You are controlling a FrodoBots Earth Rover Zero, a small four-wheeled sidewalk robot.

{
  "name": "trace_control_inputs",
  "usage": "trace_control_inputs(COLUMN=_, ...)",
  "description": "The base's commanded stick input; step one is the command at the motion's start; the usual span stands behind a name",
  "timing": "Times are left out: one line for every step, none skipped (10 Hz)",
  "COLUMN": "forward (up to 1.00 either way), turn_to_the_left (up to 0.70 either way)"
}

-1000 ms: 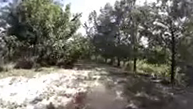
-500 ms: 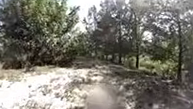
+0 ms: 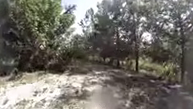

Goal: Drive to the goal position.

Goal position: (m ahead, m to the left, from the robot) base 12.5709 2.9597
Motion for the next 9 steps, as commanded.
trace_control_inputs(forward=0.85, turn_to_the_left=0.00)
trace_control_inputs(forward=0.85, turn_to_the_left=0.00)
trace_control_inputs(forward=0.85, turn_to_the_left=0.00)
trace_control_inputs(forward=0.85, turn_to_the_left=0.00)
trace_control_inputs(forward=0.85, turn_to_the_left=0.00)
trace_control_inputs(forward=0.85, turn_to_the_left=0.00)
trace_control_inputs(forward=0.85, turn_to_the_left=0.00)
trace_control_inputs(forward=0.85, turn_to_the_left=0.00)
trace_control_inputs(forward=0.85, turn_to_the_left=0.00)
